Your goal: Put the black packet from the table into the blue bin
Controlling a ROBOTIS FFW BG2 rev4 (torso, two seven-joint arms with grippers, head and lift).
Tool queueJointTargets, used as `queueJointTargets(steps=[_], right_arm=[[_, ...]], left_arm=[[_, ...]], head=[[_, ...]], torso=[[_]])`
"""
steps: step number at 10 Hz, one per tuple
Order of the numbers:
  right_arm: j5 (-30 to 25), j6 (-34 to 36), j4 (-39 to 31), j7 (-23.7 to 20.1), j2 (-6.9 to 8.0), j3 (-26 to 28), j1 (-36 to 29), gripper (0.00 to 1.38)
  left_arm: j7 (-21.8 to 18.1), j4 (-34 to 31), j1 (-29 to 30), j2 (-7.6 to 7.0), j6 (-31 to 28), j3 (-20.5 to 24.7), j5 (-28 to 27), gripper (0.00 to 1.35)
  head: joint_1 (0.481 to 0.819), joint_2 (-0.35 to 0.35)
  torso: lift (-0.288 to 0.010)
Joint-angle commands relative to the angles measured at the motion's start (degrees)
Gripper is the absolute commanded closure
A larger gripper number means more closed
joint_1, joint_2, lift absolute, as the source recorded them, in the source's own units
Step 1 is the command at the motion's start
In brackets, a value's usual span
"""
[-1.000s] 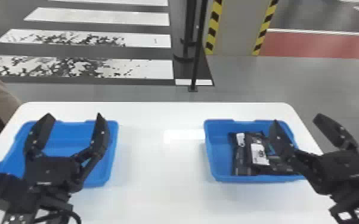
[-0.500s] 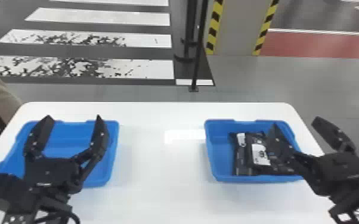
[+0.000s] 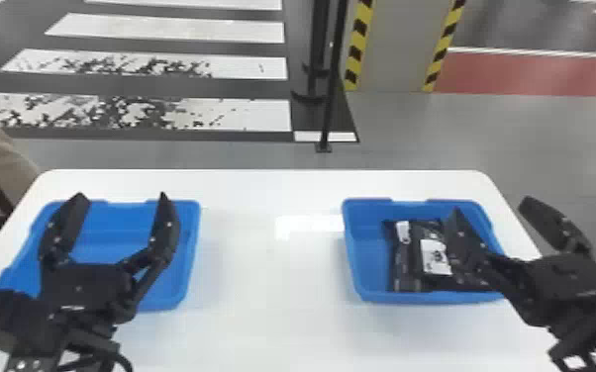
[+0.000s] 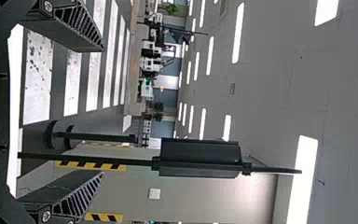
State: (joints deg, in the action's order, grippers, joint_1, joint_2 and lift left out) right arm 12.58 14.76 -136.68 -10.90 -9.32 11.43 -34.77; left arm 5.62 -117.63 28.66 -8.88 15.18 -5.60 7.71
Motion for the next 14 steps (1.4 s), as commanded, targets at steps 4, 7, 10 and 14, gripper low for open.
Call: queueJointTargets(steps=[4,7,10,14], right_arm=[[-0.7,-0.1,0.2,-0.1,0.0,0.0,0.2,0.1],[-0.7,-0.8,0.5,-0.1,0.0,0.0,0.3,0.1],[-0.7,-1.1,0.8,-0.1,-0.09,0.0,0.5,0.1],[-0.4,-1.7,1.0,-0.1,-0.09,0.0,0.6,0.1]], left_arm=[[-0.2,0.0,-0.1,0.0,-1.3,0.0,-0.1,0.09],[-0.6,0.0,-0.5,0.09,-2.9,0.1,-0.1,0.09],[-0.7,0.0,-0.7,0.0,-3.1,0.2,-0.1,0.09],[-0.9,0.0,-0.7,0.0,-2.9,0.1,-0.2,0.09]], head=[[0.695,-0.071],[0.695,-0.075],[0.695,-0.076],[0.695,-0.077]], torso=[[-0.11],[-0.11],[-0.11],[-0.11]])
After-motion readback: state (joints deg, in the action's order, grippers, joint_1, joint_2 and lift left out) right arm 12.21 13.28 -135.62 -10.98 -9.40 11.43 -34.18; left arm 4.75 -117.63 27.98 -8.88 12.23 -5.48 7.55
